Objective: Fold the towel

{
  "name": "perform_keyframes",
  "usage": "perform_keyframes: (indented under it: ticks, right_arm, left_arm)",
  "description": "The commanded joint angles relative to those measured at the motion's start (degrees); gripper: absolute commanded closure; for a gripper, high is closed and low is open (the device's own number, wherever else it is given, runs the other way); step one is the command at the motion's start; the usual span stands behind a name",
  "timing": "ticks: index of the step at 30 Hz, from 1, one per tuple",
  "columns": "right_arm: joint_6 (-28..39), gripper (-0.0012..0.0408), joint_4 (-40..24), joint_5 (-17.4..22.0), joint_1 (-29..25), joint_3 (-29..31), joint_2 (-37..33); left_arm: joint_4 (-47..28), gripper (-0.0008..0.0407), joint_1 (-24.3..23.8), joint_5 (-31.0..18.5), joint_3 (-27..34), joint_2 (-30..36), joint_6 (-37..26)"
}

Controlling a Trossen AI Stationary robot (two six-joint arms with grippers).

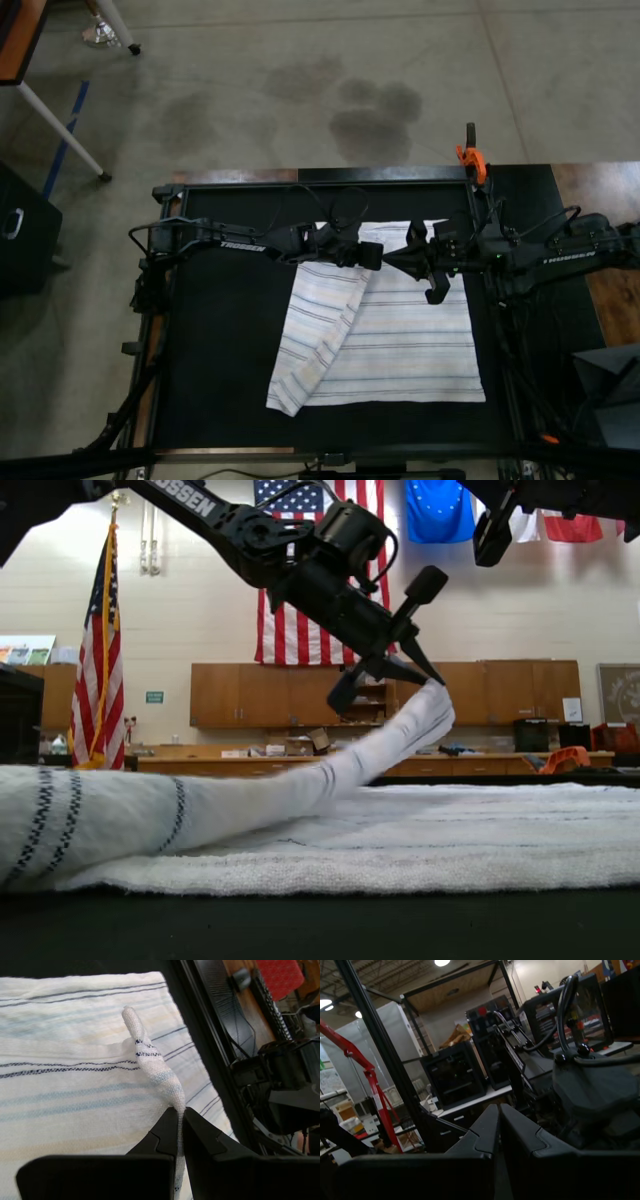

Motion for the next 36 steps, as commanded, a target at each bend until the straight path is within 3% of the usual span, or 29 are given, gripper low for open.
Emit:
perform_keyframes:
  ticks: [1, 12, 24, 29, 36]
  right_arm:
    - [0.02, 0.0396, 0.00, -0.02, 0.00, 0.00, -0.22]
    - [0.04, 0.0395, -0.37, -0.02, 0.02, 0.00, -0.94]
    - [0.04, 0.0395, -0.74, -0.02, 0.02, 0.00, -0.90]
    - [0.07, 0.0394, -0.96, -0.02, 0.02, 0.00, -0.90]
    - [0.07, 0.0394, -1.46, -0.02, 0.02, 0.00, -1.01]
  left_arm:
    - [0.04, 0.0399, 0.04, 0.00, 1.11, 1.14, 0.07]
    - [6.14, 0.0399, 0.48, 0.04, 2.60, 5.22, 0.90]
    - [5.73, 0.0389, 0.57, 0.04, 2.58, 5.22, 1.84]
    - [3.98, 0.0308, 0.57, 0.33, 2.58, 4.33, 5.20]
    - [-0.90, 0.0113, 0.57, 2.58, 2.58, 0.70, 12.68]
